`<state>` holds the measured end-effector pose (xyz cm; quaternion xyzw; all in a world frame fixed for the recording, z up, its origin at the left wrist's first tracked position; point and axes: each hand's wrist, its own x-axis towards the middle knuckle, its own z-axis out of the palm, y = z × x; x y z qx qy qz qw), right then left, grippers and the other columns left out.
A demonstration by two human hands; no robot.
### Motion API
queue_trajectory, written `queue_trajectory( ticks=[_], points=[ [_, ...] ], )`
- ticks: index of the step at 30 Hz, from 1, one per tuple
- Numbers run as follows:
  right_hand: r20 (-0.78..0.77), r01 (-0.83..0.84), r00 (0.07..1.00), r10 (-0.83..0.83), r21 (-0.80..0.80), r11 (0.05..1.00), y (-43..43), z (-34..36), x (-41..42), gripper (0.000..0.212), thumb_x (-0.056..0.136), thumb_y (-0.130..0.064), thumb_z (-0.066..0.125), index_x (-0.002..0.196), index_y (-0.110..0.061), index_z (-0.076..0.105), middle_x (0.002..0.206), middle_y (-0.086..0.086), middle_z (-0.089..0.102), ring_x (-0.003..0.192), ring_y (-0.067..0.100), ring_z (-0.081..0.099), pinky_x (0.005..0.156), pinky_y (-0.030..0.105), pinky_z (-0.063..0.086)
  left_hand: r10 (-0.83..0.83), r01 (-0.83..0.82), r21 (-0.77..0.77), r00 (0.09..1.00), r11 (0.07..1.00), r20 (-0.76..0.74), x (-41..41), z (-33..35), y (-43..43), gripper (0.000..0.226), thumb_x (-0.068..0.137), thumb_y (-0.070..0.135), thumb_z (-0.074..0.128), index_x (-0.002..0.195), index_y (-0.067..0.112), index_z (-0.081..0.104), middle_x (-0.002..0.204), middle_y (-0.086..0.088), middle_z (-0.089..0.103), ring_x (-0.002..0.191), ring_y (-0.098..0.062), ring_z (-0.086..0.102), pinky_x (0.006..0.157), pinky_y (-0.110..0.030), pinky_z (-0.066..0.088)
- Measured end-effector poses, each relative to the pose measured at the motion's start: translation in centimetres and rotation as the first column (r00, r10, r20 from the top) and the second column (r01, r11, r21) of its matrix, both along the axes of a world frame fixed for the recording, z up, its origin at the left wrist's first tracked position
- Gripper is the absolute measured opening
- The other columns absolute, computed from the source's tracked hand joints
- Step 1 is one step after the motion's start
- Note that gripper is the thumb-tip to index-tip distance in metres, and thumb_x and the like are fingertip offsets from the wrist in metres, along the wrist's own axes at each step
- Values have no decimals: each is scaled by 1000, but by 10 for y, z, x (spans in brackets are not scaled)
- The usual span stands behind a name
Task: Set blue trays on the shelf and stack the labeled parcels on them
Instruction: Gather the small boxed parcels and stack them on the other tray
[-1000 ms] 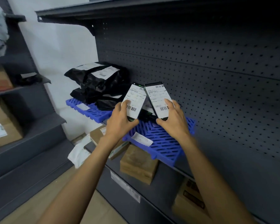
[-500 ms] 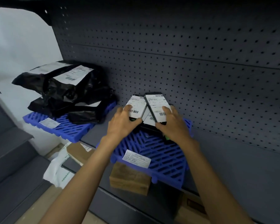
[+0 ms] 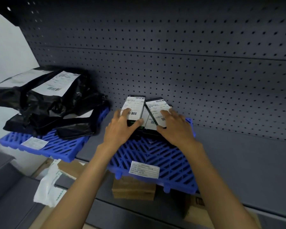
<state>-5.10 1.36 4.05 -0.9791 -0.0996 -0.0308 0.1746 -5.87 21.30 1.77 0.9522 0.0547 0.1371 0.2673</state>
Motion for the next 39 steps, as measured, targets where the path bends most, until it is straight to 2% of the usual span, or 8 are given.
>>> queue_trajectory(
  ticks=[5,9,13,22,25,30,35,39],
  points=[
    [23,30,999,-30,-23,999,12,2,-3,68,94,-48,52,153,-28,24,162,3,14,146,34,15,117,48,16,-194,196,-50,980,979,41,4,-4,26,76,82,73,49,143,29,40,149,-1,37,135,-24,39,108,-47,40],
    [90,-80,992,85,-59,995,28,4,-5,71,93,-42,58,154,-29,22,164,2,9,151,27,-4,121,45,-3,-334,339,-52,938,939,89,12,-7,42,67,88,54,57,145,23,43,151,0,39,138,-17,35,109,-22,27],
    [57,-161,985,164,-63,985,44,0,-10,73,92,-38,62,153,-30,23,163,-2,15,151,19,-1,121,42,-6,-431,439,-102,898,893,87,17,-12,50,67,89,52,57,147,22,42,154,1,37,141,-16,36,116,-37,33],
    [190,4,982,20,-123,992,63,-10,-22,69,91,-40,63,150,-25,31,147,4,47,148,20,20,120,45,7,-514,517,-126,856,847,56,21,-10,42,68,92,59,49,150,28,34,159,3,28,145,-19,30,116,-42,31],
    [209,44,978,-12,-149,988,67,-12,-21,68,91,-38,63,150,-25,31,143,8,52,148,21,22,121,45,7,-525,529,-159,848,834,69,14,-17,52,64,95,58,41,152,34,26,161,7,22,146,-14,24,114,-32,27],
    [229,45,973,9,-230,972,77,-11,-23,67,91,-27,66,148,-19,31,139,12,55,146,26,25,120,46,9,-570,560,-255,821,788,40,2,-28,72,78,91,48,59,154,39,14,149,3,45,129,-16,50,102,-33,45],
    [216,12,976,41,-238,971,87,-9,-26,66,93,-16,63,149,-19,28,139,15,53,144,28,26,120,46,9,-537,534,-278,841,799,72,-2,-33,78,87,89,17,70,153,40,18,143,-2,53,127,-19,55,105,-42,47],
    [223,12,974,46,-251,968,92,-9,-28,68,93,-15,63,150,-20,27,134,16,57,144,29,26,120,46,9,-512,513,-267,855,816,79,-3,-37,85,88,88,17,71,153,42,18,139,-4,57,121,-19,59,102,-43,50]
  ],
)
